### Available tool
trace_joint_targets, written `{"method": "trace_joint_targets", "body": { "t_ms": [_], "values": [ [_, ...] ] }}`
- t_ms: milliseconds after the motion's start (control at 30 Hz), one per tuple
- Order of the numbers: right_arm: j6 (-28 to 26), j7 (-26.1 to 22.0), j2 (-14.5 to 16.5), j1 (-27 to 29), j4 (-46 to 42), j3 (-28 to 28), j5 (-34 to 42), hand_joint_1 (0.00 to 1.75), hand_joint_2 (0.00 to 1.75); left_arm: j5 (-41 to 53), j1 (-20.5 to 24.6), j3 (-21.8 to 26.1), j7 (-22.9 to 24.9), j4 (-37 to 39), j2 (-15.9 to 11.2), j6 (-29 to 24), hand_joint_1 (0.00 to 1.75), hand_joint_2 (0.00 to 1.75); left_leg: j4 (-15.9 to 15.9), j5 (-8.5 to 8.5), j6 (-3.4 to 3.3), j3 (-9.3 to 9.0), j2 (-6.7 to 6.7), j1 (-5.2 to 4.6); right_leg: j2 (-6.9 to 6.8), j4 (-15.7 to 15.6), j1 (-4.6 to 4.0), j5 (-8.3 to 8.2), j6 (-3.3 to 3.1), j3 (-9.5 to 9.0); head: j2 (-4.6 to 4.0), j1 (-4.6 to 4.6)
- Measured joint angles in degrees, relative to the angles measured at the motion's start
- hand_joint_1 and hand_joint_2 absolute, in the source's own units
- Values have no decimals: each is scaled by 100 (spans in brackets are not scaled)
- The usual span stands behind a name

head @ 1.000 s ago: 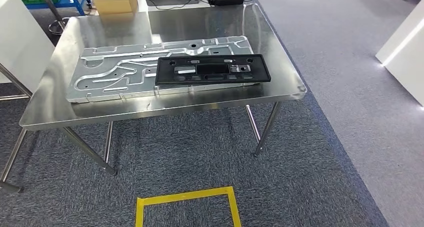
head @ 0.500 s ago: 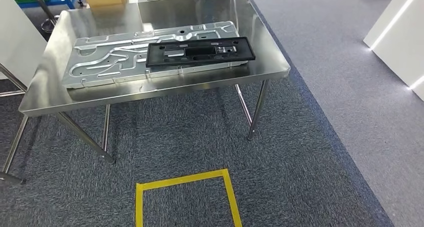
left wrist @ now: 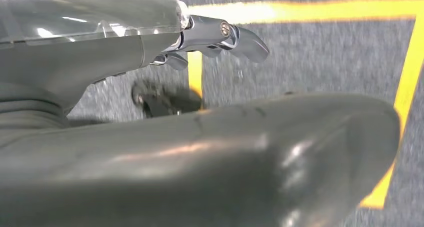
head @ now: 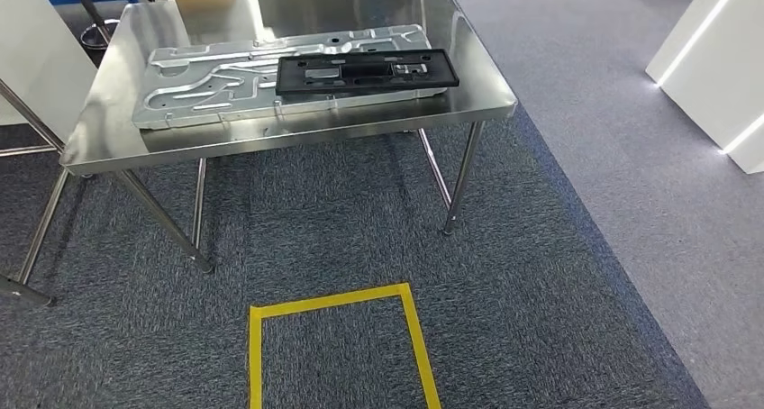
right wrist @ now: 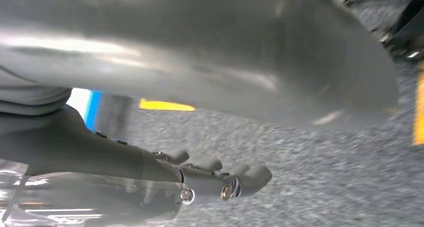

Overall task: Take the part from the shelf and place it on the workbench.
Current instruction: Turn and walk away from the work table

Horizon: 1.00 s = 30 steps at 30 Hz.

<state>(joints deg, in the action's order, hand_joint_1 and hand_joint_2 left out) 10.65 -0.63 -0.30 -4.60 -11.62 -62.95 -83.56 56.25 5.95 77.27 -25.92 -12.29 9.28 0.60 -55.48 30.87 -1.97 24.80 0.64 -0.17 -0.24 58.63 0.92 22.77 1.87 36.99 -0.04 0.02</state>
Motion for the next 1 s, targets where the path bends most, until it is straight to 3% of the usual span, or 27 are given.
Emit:
{"method": "trace_joint_targets", "body": {
  "t_ms": [67,100,133,167,200,233,300,367,400,467,500,533,633,667,700,733,767,833,900,933,1000],
  "values": [
    [8,-6,30,-14,8,20,-16,0,0,80,9,-40,7,-1,-29,3,0,0,16,-157,-76,154,17,7,14,411,22,527,33,132,0,4],
    [9,-7,47,-19,9,31,-8,0,0,127,9,-67,13,-2,-44,6,0,0,13,-228,-98,243,17,-2,15,748,26,847,45,208,0,8],
    [1,-7,67,-24,12,40,18,0,0,174,8,-98,19,-2,-61,10,0,0,6,-298,-104,332,18,-11,16,1107,31,1059,58,265,0,8],
    [-11,2,93,-29,14,45,53,0,0,219,7,-131,26,-2,-80,11,0,0,-7,-366,-99,426,20,-18,16,1394,33,1116,69,281,0,9],
    [-19,28,125,-34,17,46,88,0,0,261,6,-164,33,-2,-105,11,0,0,-29,-431,-89,527,23,-23,15,1540,35,1029,72,228,0,8],
    [-18,76,159,-37,22,46,112,0,0,297,6,-197,38,-2,-134,10,0,0,-61,-492,-75,633,26,-24,15,1504,37,855,68,86,0,8],
    [3,200,228,-43,34,46,125,0,0,348,4,-255,42,-2,-196,10,0,0,-143,-589,-36,825,26,-28,14,906,36,616,38,-470,0,8],
    [24,350,294,-56,44,46,132,0,0,377,1,-305,42,-2,-260,8,0,0,-222,-667,22,947,27,-38,17,94,8,745,-17,-1032,0,2],
    [34,429,325,-58,47,46,142,0,0,388,-1,-327,42,-2,-293,2,0,0,-241,-712,57,985,30,-37,20,-152,-16,829,-50,-1168,0,-1],
    [70,589,389,-50,56,42,186,0,0,418,-14,-356,42,-2,-365,-24,0,0,-258,-789,130,1042,29,-16,12,-287,-38,824,-134,-1152,0,-3],
    [91,651,418,-42,59,38,210,0,0,434,-30,-366,40,-2,-401,-40,0,0,-304,-726,165,1080,18,-1,2,-290,-38,766,-184,-1100,0,-5],
    [107,697,449,-36,62,33,231,0,0,448,-53,-376,35,-2,-437,-55,0,0,-434,-555,196,1135,5,11,-12,-297,-31,703,-238,-1042,0,-12],
    [74,662,547,-9,66,14,280,0,0,461,-115,-407,-21,-2,-510,-94,0,0,-1372,270,268,1370,-14,40,-32,-285,-42,503,-323,-798,0,-35],
    [56,601,577,1,66,3,298,0,0,465,-125,-415,-45,-2,-521,-104,0,0,-1678,388,283,1401,-14,46,-33,-269,-49,435,-323,-698,0,-37],
    [39,519,601,7,67,-6,312,0,0,469,-128,-422,-68,-2,-533,-111,0,0,-1842,359,292,1362,-13,51,-33,-244,-54,370,-318,-589,0,-37],
    [10,420,623,8,67,-13,316,0,0,473,-127,-432,-89,-2,-545,-118,0,0,-1824,218,294,1237,-14,54,-33,-210,-55,312,-310,-476,0,-37],
    [-21,323,643,6,67,-15,311,0,0,475,-121,-443,-104,-3,-557,-123,0,0,-1612,43,288,1016,-14,55,-31,-169,-55,258,-298,-367,0,-39],
    [-87,157,676,-10,67,-15,299,0,0,477,-88,-465,-130,-6,-588,-121,0,0,-790,-65,248,375,-21,45,-26,-76,-59,166,-254,-193,0,-40],
    [-112,83,692,-32,68,-15,296,0,0,484,-39,-484,-166,-9,-611,-91,0,0,-139,73,183,-36,-27,17,-35,-26,-63,67,-187,-108,0,-37],
    [-115,67,694,-39,68,-15,297,0,0,488,-23,-492,-184,-10,-618,-68,0,0,-13,105,147,-81,-26,-2,-42,-26,-60,13,-149,-88,0,-36],
    [-116,50,682,-47,67,-15,305,0,0,498,-9,-503,-214,-10,-620,-19,0,0,3,9,64,10,-8,1,-33,-12,-45,-15,-77,-44,0,-39]
  ]
}}
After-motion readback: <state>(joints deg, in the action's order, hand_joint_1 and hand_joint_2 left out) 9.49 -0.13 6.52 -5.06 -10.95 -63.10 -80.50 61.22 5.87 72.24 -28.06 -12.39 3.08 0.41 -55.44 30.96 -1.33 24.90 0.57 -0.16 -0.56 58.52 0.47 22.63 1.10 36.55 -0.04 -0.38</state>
